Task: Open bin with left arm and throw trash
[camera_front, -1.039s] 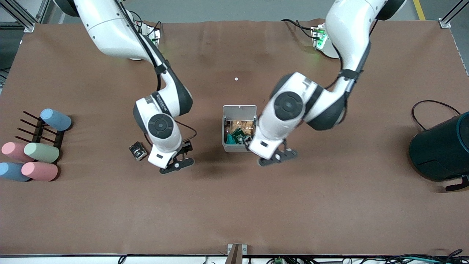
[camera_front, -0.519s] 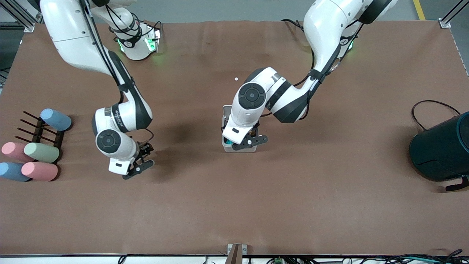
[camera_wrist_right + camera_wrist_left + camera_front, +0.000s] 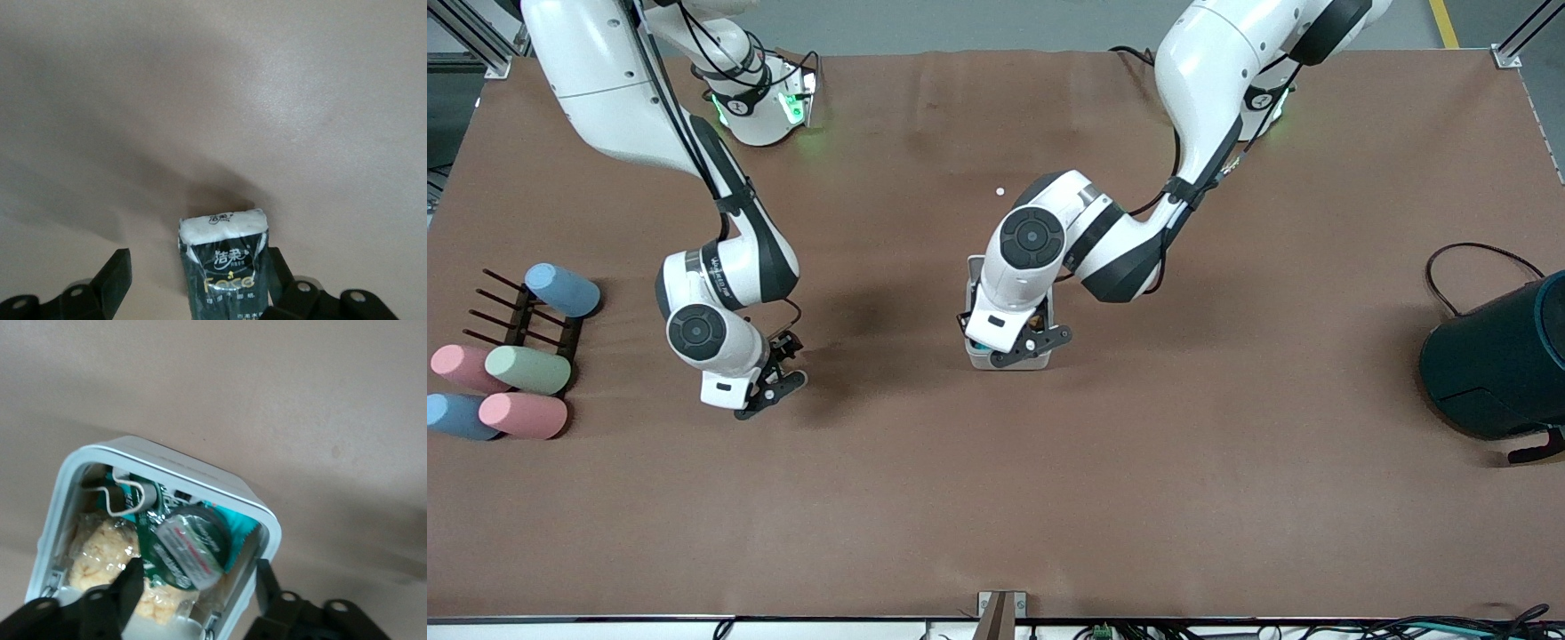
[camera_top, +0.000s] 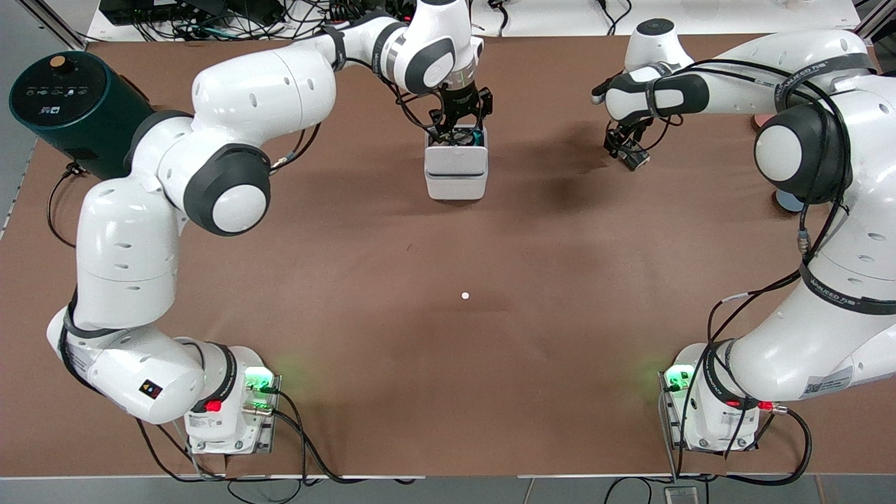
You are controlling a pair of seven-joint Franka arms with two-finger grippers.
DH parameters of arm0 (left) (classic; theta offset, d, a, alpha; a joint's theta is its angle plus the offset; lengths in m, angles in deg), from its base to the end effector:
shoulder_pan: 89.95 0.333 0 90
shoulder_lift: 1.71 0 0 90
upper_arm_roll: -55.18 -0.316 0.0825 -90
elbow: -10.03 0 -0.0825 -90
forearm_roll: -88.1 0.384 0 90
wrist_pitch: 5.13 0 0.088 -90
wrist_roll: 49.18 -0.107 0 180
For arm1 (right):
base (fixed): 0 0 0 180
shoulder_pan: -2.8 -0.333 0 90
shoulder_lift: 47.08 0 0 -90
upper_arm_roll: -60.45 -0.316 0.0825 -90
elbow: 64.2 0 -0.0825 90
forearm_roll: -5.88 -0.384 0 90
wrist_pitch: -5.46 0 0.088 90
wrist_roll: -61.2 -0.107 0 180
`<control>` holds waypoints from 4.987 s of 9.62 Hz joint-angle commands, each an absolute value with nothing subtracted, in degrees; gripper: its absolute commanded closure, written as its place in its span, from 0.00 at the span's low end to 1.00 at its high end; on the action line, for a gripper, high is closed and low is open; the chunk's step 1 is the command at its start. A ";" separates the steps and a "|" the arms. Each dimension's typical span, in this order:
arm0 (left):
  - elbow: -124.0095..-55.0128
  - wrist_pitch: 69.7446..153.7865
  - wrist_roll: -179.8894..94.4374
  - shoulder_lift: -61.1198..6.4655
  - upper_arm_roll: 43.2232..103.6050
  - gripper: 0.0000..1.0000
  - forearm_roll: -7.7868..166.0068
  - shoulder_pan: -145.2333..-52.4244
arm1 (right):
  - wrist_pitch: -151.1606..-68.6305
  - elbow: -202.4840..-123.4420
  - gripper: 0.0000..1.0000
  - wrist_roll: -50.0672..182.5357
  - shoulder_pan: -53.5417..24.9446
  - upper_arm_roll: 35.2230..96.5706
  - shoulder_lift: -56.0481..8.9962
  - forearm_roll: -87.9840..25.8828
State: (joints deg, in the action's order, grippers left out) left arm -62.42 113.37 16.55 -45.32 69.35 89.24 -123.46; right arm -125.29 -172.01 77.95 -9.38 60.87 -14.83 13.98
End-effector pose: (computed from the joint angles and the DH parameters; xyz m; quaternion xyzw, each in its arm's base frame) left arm 0.5409 -0.5219 0.3188 0.9790 0.1870 -0.0451 0.0676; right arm 0.6056 0.1228 0.1951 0.9510 0.2939 -0.0832 0.0480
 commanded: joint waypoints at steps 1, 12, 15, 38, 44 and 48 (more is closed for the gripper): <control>-62.31 113.61 17.10 -44.42 69.24 0.00 88.72 -123.44 | -127.77 -175.55 0.12 78.43 -8.63 60.45 -16.84 15.20; -71.94 84.79 -16.48 -13.09 69.15 0.00 93.39 -102.52 | -127.79 -173.38 0.80 77.37 -8.98 60.10 -16.67 13.10; -74.00 83.20 -19.80 -9.10 69.15 0.00 92.59 -100.69 | -114.73 -164.26 0.87 75.72 -10.12 58.78 -16.76 4.07; -75.84 76.78 -38.28 0.58 59.83 0.00 88.54 -90.22 | -120.22 -150.25 0.19 18.57 -34.30 59.66 -14.64 -8.80; -75.76 77.48 -38.36 0.40 59.92 0.00 87.93 -89.87 | -108.11 -150.34 0.11 38.70 -24.55 62.29 -18.68 5.66; -75.67 77.04 -38.37 1.02 60.01 0.00 87.23 -90.04 | -99.86 -150.86 0.00 41.60 -17.09 62.12 -28.77 5.27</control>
State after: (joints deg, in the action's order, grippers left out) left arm -75.45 76.96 -38.31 0.13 59.84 88.44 -90.21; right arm -102.41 -148.61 41.10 -19.66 63.18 -23.83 4.42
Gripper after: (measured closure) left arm 0.000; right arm 0.000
